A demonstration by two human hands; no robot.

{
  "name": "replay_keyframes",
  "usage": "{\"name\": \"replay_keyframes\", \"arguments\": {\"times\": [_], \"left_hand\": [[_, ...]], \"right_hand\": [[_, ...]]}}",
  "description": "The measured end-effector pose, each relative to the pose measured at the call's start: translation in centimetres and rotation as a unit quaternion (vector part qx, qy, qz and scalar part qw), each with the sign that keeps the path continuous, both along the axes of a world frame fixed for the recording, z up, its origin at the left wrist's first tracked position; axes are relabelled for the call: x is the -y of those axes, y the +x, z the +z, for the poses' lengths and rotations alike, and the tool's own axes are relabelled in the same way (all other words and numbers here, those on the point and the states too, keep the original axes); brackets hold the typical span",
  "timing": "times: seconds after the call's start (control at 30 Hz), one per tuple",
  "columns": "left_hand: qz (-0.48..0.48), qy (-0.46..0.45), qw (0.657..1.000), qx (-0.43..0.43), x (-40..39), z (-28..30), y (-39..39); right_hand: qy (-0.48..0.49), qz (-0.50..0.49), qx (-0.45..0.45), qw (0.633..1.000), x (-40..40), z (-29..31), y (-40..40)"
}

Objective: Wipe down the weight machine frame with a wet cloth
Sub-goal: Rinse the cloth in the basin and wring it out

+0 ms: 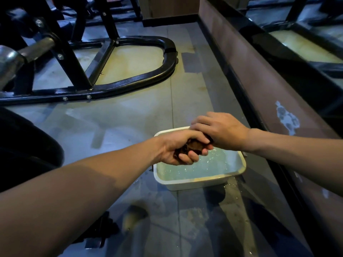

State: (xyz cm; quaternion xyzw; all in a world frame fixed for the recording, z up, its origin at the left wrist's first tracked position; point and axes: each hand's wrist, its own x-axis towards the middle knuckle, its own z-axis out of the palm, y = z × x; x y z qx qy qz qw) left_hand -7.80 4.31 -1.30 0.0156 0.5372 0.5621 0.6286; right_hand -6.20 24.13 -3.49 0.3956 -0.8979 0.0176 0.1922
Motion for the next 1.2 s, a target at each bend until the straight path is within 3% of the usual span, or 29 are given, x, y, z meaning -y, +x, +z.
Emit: {"name": "replay_keyframes", "arguments": {"times": [0.1, 0.17, 0.3, 0.4, 0.5, 0.63, 0.7, 0.8, 0.9, 0.97, 1.1, 1.2], "left_hand": [[-0.065, -0.069, 0.991, -0.09, -0.1, 0.2, 0.2], [-0.115, -0.152, 0.952, -0.239, -0.4, -0.2, 0.3], [-0.181, -0.284, 0.75, -0.57, -1.6, -1.6, 0.3], [-0.195, -0.315, 0.637, -0.677, -1.3, -1.5, 0.3], [-0.248, -0.316, 0.515, -0.757, -0.9, -1.3, -0.7], [-0.304, -0.282, 0.437, -0.798, -0.5, -0.9, -2.6], [-0.315, -0.276, 0.429, -0.801, -0.2, -1.6, -3.1], [-0.298, -0.299, 0.445, -0.79, 0.3, -2.9, -3.6], [-0.274, -0.31, 0.451, -0.791, 0.5, -3.3, -3.8], [-0.249, -0.324, 0.492, -0.769, 0.4, -2.5, -3.3], [-0.181, -0.373, 0.591, -0.692, 0.1, 0.8, -2.3], [-0.126, -0.39, 0.668, -0.621, 0.3, 4.9, -1.7]], "right_hand": [[0.05, 0.017, 0.065, 0.997, 0.3, 0.8, 0.0], [0.088, -0.005, 0.12, 0.989, 0.9, 0.6, 0.3], [0.103, -0.171, 0.243, 0.949, 2.2, -0.4, 0.3], [0.039, -0.262, 0.293, 0.919, 3.1, -0.9, 0.3], [-0.074, -0.292, 0.353, 0.886, 3.9, -1.2, 0.8], [-0.29, -0.317, 0.495, 0.755, 4.5, -1.9, 0.8], [-0.286, -0.32, 0.546, 0.72, 4.8, -2.2, 0.6], [-0.252, -0.303, 0.547, 0.739, 4.6, -2.5, -0.2], [-0.254, -0.284, 0.571, 0.727, 3.8, -1.8, -1.0], [-0.242, -0.301, 0.561, 0.733, 3.1, -0.6, -1.2], [-0.184, -0.341, 0.496, 0.777, 2.6, 2.9, -0.6], [-0.15, -0.353, 0.513, 0.768, 2.4, 6.5, -0.2]]}}
